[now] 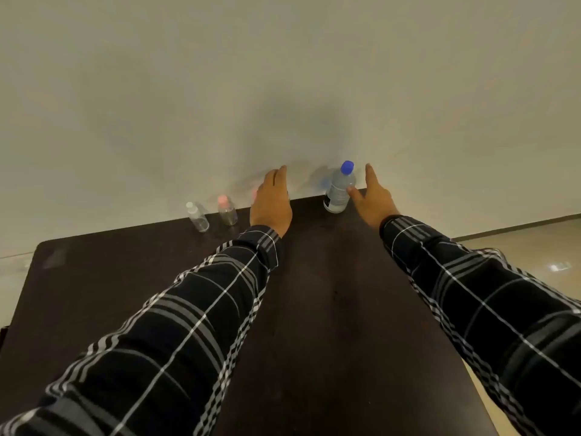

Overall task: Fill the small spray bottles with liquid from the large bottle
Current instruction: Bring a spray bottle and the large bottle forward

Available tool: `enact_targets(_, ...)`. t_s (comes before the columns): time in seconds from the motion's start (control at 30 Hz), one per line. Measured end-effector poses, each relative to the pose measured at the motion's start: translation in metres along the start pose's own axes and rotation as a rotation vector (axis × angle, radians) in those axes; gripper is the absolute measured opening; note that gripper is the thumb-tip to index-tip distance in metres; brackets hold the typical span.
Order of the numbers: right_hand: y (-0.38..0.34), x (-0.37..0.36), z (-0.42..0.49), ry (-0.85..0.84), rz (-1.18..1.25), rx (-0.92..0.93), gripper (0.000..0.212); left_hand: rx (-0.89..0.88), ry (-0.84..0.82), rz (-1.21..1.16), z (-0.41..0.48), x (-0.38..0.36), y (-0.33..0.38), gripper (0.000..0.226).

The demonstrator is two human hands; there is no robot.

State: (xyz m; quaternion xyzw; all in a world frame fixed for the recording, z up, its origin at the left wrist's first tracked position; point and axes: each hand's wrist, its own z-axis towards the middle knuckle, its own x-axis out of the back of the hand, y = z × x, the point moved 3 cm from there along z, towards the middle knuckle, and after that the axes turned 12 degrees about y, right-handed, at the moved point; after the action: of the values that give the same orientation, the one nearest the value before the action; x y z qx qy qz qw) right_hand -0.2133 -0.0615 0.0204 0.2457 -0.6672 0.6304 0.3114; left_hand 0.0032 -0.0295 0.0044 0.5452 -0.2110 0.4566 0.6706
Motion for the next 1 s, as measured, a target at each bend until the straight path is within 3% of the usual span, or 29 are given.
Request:
enact_targets(0.2, 0.008, -0.011, 0.006, -0.003, 0.08, -0.131, 0.072, 0.187, 0.005, -0.075, 0.008, -0.013, -0.007, 0.059)
enact_targets(0.37, 0.017, -0.02, 0.018, 0.016, 0.09, -0.16, 0.084, 0.334, 0.018, -0.078, 0.015, -0.02, -0.011, 0.046)
enact_targets(0.57, 0.022, -0.03, 0.026, 0.024, 0.177, -0.176, 0.083, 0.497, 0.032, -0.103, 0.016, -0.03, -0.017, 0.04)
enact_targets(0.77, 0.024, -0.039, 0.033, 0.038, 0.268, -0.165, 0.079, 0.536, -0.044, -0.144, 0.014, -0.048, -0.025, 0.023)
enact_targets(1.0, 0.027, -0.047, 0.038, 0.054, 0.294, -0.142, 0.075, 0.554, -0.045, -0.155, 0.015, -0.057, -0.029, 0.019)
